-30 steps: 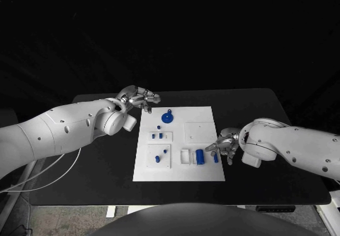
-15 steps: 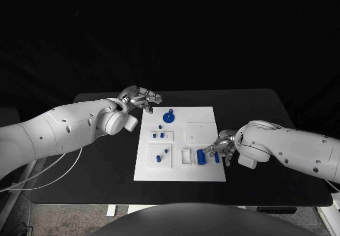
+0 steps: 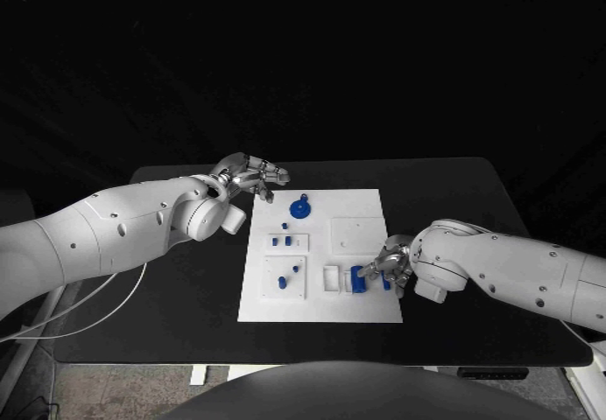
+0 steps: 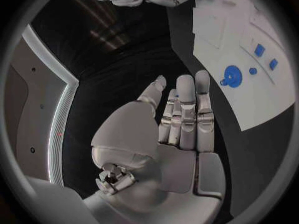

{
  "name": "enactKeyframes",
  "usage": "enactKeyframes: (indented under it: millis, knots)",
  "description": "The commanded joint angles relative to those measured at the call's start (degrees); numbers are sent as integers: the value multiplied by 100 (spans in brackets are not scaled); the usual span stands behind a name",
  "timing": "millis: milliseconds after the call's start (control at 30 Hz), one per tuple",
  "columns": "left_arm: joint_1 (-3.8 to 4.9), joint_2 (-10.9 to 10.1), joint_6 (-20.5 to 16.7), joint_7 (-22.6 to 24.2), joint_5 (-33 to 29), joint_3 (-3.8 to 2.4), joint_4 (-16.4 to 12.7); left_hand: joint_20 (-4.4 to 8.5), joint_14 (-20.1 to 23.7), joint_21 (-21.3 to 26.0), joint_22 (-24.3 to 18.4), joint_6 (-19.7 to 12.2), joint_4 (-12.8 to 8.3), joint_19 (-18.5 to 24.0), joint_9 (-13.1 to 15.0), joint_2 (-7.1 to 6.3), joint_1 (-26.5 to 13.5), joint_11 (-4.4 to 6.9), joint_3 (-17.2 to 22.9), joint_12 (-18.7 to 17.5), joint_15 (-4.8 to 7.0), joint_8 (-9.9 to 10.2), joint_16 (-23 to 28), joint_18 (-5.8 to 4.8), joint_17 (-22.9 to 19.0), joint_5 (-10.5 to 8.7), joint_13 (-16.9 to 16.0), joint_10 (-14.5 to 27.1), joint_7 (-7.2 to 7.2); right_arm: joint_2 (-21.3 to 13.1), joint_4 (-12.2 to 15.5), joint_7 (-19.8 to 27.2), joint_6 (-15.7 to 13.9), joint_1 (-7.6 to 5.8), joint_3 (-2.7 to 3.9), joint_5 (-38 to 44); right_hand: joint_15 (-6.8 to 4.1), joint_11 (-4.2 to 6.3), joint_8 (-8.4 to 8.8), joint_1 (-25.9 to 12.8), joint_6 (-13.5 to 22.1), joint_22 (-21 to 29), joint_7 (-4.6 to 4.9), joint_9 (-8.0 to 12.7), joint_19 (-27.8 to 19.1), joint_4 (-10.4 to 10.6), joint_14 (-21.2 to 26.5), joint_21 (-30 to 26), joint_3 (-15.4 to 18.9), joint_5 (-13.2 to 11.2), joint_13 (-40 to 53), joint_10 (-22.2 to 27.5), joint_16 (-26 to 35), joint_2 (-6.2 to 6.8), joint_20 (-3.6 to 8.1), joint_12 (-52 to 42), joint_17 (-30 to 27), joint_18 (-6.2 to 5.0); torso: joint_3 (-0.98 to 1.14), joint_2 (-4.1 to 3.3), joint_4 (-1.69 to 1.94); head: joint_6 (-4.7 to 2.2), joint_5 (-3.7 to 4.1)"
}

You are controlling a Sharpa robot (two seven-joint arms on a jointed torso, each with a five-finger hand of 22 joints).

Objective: Assemble the parts on the task board

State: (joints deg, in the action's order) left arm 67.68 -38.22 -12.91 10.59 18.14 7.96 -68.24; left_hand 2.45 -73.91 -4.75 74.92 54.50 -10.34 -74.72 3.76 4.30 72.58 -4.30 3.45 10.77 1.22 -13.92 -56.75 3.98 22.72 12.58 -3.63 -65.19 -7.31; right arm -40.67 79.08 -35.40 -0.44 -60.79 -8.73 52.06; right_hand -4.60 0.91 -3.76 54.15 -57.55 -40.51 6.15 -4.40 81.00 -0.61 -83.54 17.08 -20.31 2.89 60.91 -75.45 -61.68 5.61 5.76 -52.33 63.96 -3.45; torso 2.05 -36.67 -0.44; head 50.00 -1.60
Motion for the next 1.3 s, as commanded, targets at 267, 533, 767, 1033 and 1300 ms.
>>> enactKeyframes:
  millis: [267, 533, 767, 1033, 1300]
  knots:
    - [2, 22, 99, 46, -39, -4, -24, -24, -1, 21, 50, -27, 30, -15, 8, 16, -54, 1, 4, 32, -29, 17, 26, 68, 8, -31, 0, 38, 5, 188, -111, 11, -20, 70, -9, -71, 40, -45, 5, 126, -26, -43, -29, -28, -13, -127, -5, 87, 221, 20, 82, -22, -106, -127, -60, -188, 25, -67, -1, -7, 6, 0, -3]
    - [3, 33, 105, 38, -39, -4, -26, -24, -1, 21, 50, -27, 30, -15, 8, 16, -54, 1, 4, 32, -29, 17, 26, 68, 8, -31, 0, 38, 5, 291, -203, -10, 80, 117, -28, -147, 43, -44, 9, 160, -50, -61, -32, -41, -35, -298, -1, 133, 322, 39, 90, -21, -154, -264, -68, -230, 18, -81, -3, -3, 1, 0, -29]
    - [4, 41, 107, 32, -39, -5, -31, -24, -1, 21, 50, -27, 30, -15, 8, 16, -54, 1, 4, 32, -29, 17, 26, 68, 8, -31, 0, 38, 5, 360, -269, -27, 66, 156, -50, -179, 32, -23, 8, 226, -201, -69, -61, -54, -42, -591, -1, 163, 397, 170, 111, -39, -187, -532, -61, -263, 23, -80, 0, -3, 3, 0, -27]
    - [5, 40, 107, 22, -39, -5, -29, -25, 1, 20, 53, -26, 33, -12, 9, 12, -45, 2, 4, 35, -30, 13, 24, 68, 8, -29, 0, 39, 6, 368, -299, -44, 10, 167, -58, -132, -8, 42, 6, 307, -520, -84, -164, -195, -49, -869, -3, 189, 241, 290, 116, -55, -194, -758, -31, -256, 20, -59, -5, 2, -6, 0, -33]
    - [5, 41, 112, 18, -39, -5, -22, -25, 1, 20, 53, -26, 33, -12, 9, 12, -45, 2, 4, 35, -30, 13, 24, 68, 8, -29, 0, 39, 6, 299, -226, -3, -125, 168, -62, -95, -47, 100, 3, 171, -807, -87, -268, -381, -48, -888, -5, 198, 323, 524, 142, -109, -192, -722, 10, -272, 21, -18, -1, 0, -8, 0, -45]
